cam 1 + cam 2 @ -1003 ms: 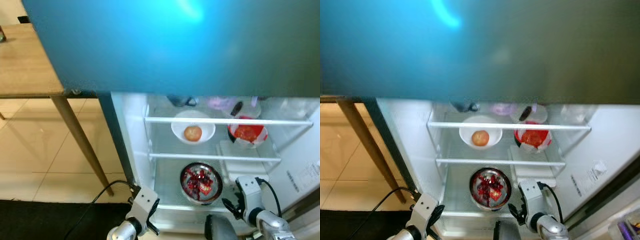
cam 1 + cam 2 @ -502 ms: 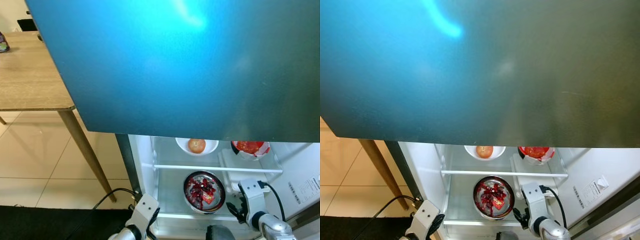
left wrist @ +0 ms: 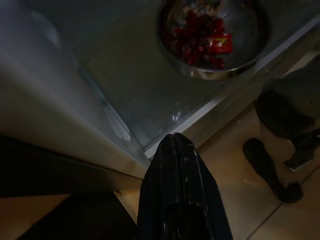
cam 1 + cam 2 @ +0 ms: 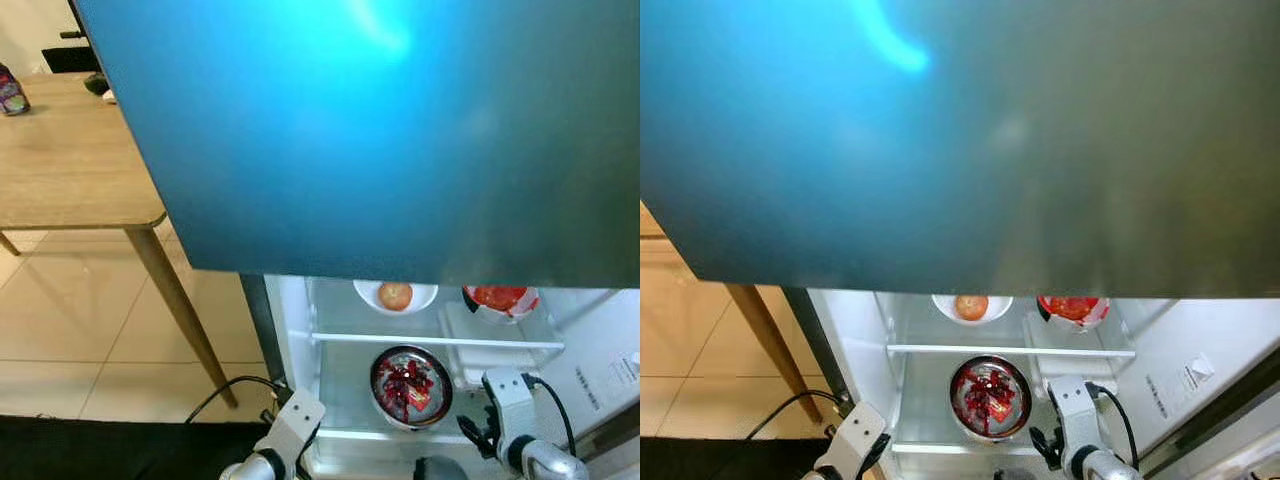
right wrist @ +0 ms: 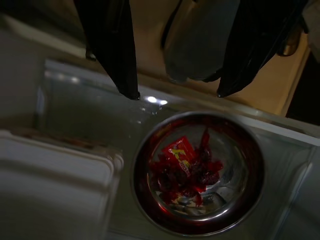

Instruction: Restocking fridge

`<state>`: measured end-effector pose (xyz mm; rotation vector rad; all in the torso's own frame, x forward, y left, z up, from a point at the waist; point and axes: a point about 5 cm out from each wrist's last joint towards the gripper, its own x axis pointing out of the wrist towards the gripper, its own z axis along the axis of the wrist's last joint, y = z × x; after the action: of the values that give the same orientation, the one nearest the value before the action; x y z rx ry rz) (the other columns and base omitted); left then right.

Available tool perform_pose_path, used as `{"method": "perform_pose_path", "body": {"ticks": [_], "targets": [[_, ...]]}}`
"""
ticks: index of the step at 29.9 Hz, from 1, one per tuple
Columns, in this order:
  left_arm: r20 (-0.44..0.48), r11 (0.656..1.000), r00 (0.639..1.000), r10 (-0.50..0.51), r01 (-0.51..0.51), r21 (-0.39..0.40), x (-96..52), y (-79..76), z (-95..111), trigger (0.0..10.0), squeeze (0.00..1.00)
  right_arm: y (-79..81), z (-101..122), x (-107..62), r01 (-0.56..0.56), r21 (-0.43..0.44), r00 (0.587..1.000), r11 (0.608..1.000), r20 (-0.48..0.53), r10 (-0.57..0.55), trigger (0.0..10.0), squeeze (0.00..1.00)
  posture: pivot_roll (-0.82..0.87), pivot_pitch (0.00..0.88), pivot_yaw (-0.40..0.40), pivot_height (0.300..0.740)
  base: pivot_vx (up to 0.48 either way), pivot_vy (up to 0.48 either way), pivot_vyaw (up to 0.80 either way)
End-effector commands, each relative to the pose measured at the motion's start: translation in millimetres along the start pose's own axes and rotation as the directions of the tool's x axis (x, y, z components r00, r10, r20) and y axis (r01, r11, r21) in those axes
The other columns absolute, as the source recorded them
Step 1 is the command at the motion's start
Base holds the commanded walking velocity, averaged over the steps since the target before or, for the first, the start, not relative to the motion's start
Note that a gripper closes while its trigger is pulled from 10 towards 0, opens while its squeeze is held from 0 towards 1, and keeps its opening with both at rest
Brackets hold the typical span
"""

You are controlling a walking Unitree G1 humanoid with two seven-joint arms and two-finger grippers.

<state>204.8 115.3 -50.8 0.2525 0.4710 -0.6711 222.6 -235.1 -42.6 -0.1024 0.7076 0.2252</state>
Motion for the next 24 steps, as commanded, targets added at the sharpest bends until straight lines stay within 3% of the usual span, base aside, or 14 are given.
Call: {"method": "perform_pose_path", "body": {"ticks": [1, 10, 24], "targets": [[0.015, 0.999, 1.000, -0.018, 0.018, 0.028, 4.1, -0.4, 6.4, 10.0, 0.00, 0.2, -4.1, -0.6, 0.011, 0.010, 1.000, 1.000, -0.021, -0.011, 10.0, 0.00, -0.05, 0.016, -0.002, 0.671, 0.000, 0.000, 0.00], [0.003, 0.999, 1.000, -0.029, 0.029, 0.040, 4.0, -2.6, 4.8, 10.0, 0.00, 1.7, -6.5, -1.8, -0.007, 0.028, 1.000, 1.000, -0.011, 0.007, 10.0, 0.00, -0.05, 0.015, 0.000, 0.671, 0.000, 0.000, 0.00], [-0.022, 0.998, 0.999, -0.044, 0.045, 0.047, 2.2, -4.9, 0.2, 10.0, 0.00, 2.7, -16.3, -5.4, -0.014, 0.063, 0.999, 0.998, -0.032, 0.016, 10.0, 0.00, -0.05, 0.013, 0.002, 0.729, 0.000, 0.000, 0.00]]}}
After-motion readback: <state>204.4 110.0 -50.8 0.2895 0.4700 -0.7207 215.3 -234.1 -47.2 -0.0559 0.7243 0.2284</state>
